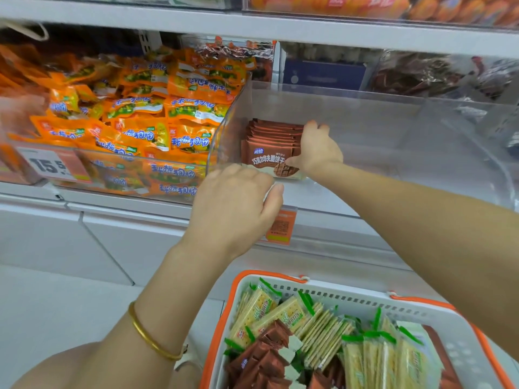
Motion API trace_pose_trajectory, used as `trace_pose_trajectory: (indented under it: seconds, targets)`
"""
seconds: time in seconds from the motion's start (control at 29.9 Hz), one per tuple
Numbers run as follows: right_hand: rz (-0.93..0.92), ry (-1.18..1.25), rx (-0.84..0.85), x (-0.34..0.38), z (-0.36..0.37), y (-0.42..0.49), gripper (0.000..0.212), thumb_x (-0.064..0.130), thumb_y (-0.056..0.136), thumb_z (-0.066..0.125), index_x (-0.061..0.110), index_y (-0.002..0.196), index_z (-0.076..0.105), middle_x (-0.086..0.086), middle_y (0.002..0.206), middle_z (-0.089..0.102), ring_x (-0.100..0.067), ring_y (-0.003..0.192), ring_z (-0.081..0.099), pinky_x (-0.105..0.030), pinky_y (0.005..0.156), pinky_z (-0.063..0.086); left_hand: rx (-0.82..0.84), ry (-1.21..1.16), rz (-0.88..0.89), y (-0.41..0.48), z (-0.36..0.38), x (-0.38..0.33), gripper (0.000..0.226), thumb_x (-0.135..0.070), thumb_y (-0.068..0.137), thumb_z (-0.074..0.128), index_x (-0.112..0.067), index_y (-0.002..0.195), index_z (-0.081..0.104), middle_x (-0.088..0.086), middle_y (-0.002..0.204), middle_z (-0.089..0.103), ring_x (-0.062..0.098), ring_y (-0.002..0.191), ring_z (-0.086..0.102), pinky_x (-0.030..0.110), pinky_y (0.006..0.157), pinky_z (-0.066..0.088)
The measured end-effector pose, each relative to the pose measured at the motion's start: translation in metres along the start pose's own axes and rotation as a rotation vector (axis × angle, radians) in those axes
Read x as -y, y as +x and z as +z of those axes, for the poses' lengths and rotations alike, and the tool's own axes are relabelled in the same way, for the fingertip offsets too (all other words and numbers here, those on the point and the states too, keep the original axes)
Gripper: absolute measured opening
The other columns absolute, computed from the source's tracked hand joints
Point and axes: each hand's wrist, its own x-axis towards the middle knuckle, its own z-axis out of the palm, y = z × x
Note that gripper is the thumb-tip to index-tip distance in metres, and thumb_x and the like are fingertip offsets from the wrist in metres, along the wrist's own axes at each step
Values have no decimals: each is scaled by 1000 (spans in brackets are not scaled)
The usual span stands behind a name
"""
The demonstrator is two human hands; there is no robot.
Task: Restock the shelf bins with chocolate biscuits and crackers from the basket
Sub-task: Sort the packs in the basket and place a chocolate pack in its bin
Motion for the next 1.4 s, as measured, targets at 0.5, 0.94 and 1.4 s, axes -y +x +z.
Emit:
trace_pose_trajectory:
  seconds: [0.5, 0.94, 1.4]
  targets:
    - [-144, 643, 23, -57, -96, -182, 28, 7, 80, 70, 20, 77, 46, 2, 64, 52, -12, 44, 56, -27, 39, 44, -176, -192, 258, -77, 15, -70, 23, -20, 85, 50, -10, 93, 69, 1, 87, 65, 26, 82, 57, 36, 70, 39]
    - [62, -136, 406, -196, 53, -241, 36, -2, 86, 51, 17, 117, 53, -9, 122, 51, -30, 100, 57, -36, 74, 48, 514, -139, 170, -124, 83, -94, 44, -31, 84, 34, -17, 107, 68, 1, 109, 67, 24, 105, 54, 41, 88, 45]
    - [99, -147, 714, -261, 51, -229, 92, 37, 67, 84, 12, 140, 32, -9, 137, 47, -27, 123, 48, -41, 102, 42, 527, -277, 273, -115, 100, -128, 27, -22, 95, 47, -16, 113, 66, 2, 112, 66, 21, 109, 51, 35, 90, 42]
